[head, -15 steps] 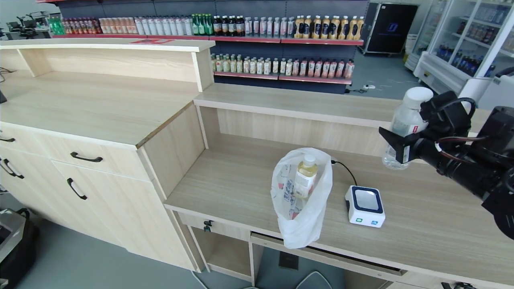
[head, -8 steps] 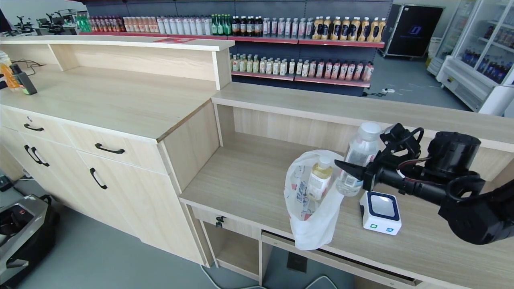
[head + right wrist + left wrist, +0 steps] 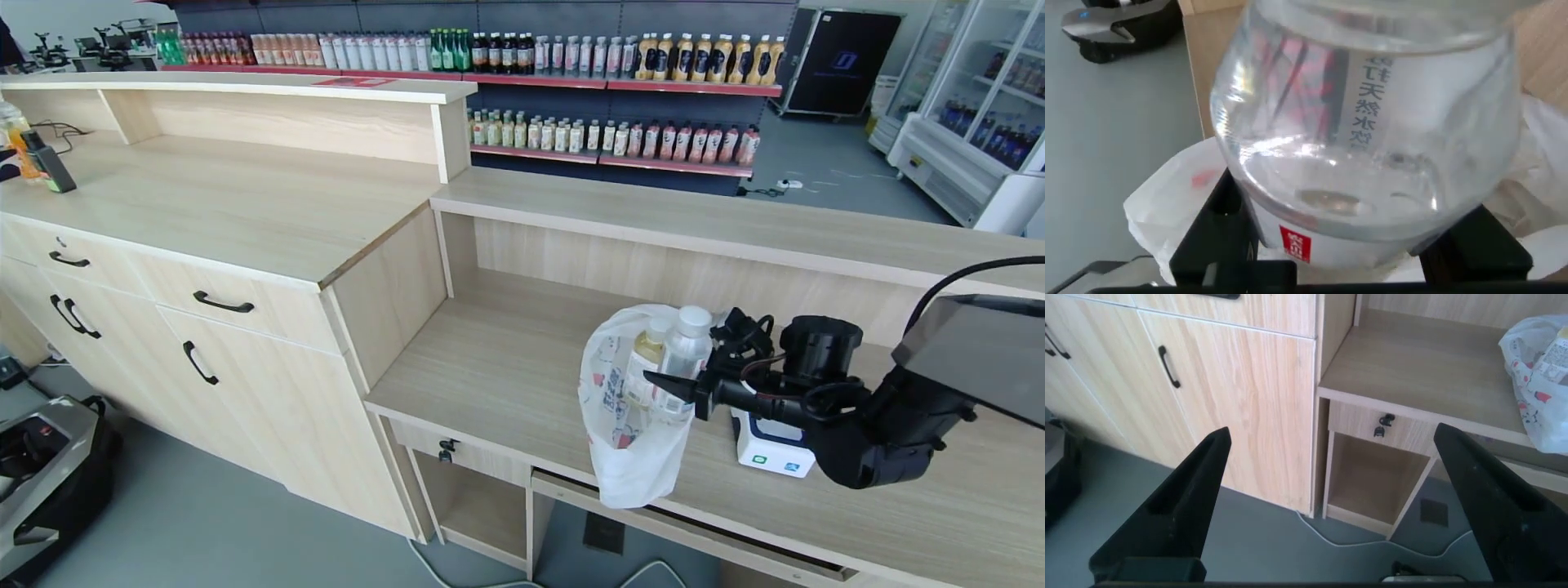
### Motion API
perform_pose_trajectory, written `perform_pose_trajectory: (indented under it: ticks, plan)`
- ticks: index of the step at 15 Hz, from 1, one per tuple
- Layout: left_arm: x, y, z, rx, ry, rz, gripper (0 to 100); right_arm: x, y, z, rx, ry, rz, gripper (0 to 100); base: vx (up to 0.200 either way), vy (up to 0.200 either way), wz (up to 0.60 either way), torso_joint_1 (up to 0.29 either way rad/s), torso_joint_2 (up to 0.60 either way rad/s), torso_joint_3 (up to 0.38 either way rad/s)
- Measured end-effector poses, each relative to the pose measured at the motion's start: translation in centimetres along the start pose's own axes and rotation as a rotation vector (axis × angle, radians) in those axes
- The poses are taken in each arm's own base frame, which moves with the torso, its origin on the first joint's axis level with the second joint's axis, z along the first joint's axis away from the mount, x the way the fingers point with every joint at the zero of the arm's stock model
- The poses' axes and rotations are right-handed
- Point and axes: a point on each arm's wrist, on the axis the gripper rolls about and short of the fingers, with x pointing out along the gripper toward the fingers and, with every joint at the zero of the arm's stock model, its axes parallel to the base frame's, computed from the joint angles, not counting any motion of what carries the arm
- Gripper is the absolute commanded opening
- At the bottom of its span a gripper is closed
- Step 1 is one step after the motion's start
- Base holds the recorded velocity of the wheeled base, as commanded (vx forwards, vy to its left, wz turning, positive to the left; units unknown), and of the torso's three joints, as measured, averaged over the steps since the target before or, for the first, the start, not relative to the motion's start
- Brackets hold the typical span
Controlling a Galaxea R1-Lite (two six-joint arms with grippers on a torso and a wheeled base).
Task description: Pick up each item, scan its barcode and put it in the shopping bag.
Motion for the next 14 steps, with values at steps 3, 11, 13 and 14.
perform_pose_trajectory:
  ticks: [3,11,13,14]
  plan:
    - [0.0,0.0,0.0,0.0,0.0,0.0,100,1.8,-1.0,-1.7,-0.014,-0.005,0.003,0,0.0,0.0,0.0,0.0,0.0,0.0]
    - [0.0,0.0,0.0,0.0,0.0,0.0,100,3.1,-0.8,-4.4,0.016,0.036,0.045,0,0.0,0.0,0.0,0.0,0.0,0.0]
    - [0.0,0.0,0.0,0.0,0.0,0.0,100,3.3,-0.6,-5.1,0.02,0.043,0.052,0,0.0,0.0,0.0,0.0,0.0,0.0]
    - [0.0,0.0,0.0,0.0,0.0,0.0,100,3.4,-0.5,-5.5,0.023,0.047,0.053,0,0.0,0.0,0.0,0.0,0.0,0.0]
